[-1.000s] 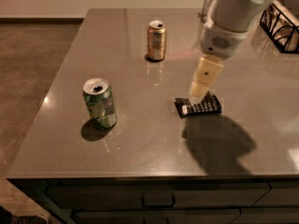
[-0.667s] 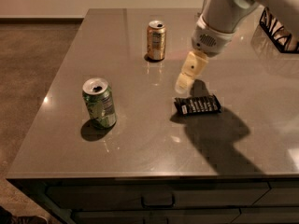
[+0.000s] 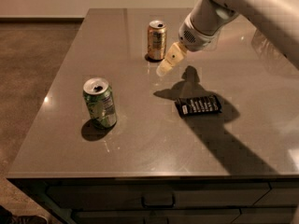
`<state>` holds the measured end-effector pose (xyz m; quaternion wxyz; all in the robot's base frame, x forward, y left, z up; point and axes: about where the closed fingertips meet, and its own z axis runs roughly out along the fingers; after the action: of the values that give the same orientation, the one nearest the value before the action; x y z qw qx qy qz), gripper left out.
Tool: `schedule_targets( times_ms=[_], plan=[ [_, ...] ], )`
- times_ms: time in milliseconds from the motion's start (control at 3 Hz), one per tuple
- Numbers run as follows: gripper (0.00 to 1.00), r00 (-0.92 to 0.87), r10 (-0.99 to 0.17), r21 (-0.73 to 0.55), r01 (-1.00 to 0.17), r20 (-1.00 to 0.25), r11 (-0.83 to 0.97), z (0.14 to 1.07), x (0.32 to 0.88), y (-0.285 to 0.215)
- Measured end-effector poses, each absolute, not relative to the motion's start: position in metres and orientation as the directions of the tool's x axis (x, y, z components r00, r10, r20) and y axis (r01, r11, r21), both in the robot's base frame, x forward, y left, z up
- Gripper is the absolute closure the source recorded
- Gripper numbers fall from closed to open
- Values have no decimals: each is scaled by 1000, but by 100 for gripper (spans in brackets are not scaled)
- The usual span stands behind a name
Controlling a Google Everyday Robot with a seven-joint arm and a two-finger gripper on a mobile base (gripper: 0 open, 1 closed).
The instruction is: Move orange can near green can
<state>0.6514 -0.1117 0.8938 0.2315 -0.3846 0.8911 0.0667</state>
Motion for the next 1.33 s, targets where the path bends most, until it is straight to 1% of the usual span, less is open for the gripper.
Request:
schedule_targets(
  times_ms=[333,667,1333],
  plan=[
    [0,-606,-597,-74,-666,-526,742,885,705,-106],
    [0,-601,-568,-77,-646,-562,759,887,736,-102],
    [0,-559,-522,-47,-652,-644,757,903,773,-79]
  ],
)
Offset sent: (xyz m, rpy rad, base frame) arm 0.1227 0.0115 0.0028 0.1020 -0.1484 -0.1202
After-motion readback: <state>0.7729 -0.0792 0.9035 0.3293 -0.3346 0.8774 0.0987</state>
